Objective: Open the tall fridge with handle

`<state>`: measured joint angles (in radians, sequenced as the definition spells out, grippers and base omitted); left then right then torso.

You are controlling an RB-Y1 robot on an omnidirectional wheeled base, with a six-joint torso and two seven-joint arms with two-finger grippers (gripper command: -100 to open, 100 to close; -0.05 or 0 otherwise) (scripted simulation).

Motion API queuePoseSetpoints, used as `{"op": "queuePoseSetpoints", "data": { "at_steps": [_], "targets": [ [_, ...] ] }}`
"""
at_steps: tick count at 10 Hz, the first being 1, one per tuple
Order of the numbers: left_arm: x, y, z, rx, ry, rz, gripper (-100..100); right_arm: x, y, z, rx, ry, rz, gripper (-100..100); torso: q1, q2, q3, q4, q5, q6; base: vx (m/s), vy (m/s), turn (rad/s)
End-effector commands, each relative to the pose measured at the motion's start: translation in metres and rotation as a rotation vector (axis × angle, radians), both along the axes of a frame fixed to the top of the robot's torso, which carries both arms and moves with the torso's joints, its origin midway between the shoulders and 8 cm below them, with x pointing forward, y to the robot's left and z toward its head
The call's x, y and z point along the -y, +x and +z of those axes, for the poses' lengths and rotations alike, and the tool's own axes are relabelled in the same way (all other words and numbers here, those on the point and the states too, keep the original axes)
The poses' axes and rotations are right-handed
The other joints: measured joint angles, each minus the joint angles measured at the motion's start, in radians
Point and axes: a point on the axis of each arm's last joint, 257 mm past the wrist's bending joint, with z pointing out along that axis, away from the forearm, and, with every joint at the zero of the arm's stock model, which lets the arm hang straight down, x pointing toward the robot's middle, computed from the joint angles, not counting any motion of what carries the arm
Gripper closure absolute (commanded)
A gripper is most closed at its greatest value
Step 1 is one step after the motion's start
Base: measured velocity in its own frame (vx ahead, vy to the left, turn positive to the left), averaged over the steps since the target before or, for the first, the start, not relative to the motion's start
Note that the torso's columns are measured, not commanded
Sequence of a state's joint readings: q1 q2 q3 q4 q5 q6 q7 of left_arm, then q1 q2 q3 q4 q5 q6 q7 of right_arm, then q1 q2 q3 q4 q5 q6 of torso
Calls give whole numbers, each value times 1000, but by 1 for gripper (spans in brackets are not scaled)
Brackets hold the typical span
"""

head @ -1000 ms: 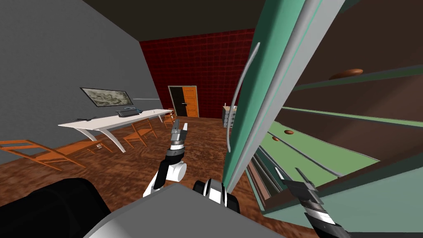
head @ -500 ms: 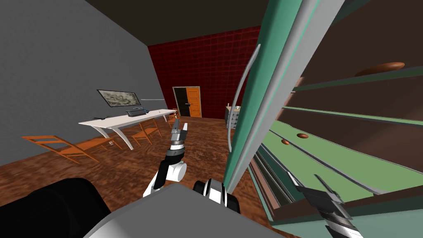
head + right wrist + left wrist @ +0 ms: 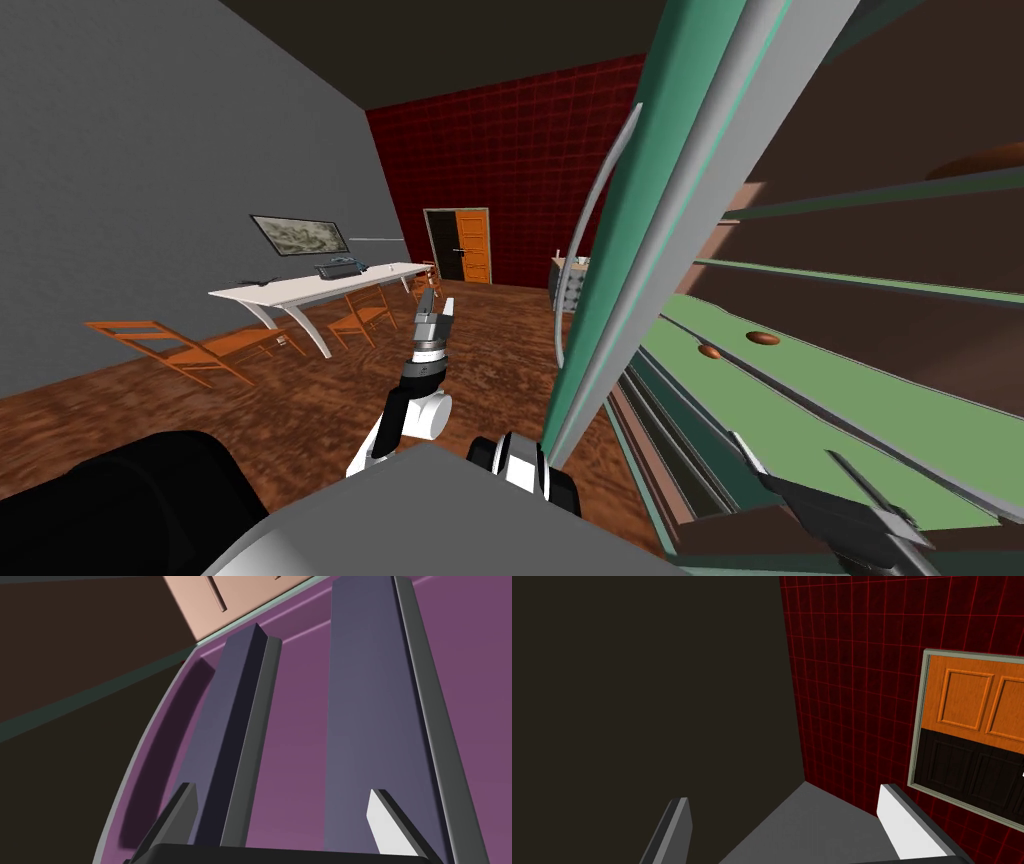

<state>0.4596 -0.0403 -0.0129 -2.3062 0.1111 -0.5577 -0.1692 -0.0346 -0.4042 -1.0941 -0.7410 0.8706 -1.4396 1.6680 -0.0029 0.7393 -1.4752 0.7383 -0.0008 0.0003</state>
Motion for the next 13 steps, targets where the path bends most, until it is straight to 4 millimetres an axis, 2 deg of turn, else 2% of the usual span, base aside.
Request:
{"op": "queuePoseSetpoints", "data": {
  "at_steps": [1, 2, 3, 4, 6, 9, 10, 12, 13],
  "targets": [
    [0, 0, 0, 0, 0, 0, 0, 20, -15, 12, 23, 24, -4, -100, 4, -2, -1, 0, 1, -2, 45, 98, 127],
    [0, 0, 0, 0, 0, 0, 0, 28, -21, 15, 36, 25, -31, -100, 6, -3, -2, -1, 2, 0, 31, 60, -33],
    [0, 0, 0, 0, 0, 0, 0, 22, -16, 14, 28, 23, -16, -100, 3, -1, -1, -1, 1, 0, 11, 20, -12],
    [0, 0, 0, 0, 0, 0, 0, 13, -9, 5, 14, 4, -39, 100, 0, 0, 0, 0, 0, 0, -8, -89, -235],
    [0, 0, 0, 0, 0, 0, 0, -4, -1, -9, -1, -2, -43, 100, -4, 1, 1, 0, -1, -1, -43, -147, -161],
    [0, 0, 0, 0, 0, 0, 0, -24, 16, -12, -23, -17, 14, 100, 9, -2, -1, -1, 2, -1, -29, -68, -19],
    [0, 0, 0, 0, 0, 0, 0, -36, 22, -20, -28, -19, -11, 100, 10, -3, -2, -1, 3, -1, -23, -67, -228],
    [0, 0, 0, 0, 0, 0, 0, -56, 34, -22, -40, -31, 44, 100, 0, -1, -1, 0, 0, -1, -15, -71, -54],
    [0, 0, 0, 0, 0, 0, 0, -67, 39, -26, -34, -36, 11, 100, 3, -2, -1, 0, 1, -1, -10, -105, -218]
  ]
}}
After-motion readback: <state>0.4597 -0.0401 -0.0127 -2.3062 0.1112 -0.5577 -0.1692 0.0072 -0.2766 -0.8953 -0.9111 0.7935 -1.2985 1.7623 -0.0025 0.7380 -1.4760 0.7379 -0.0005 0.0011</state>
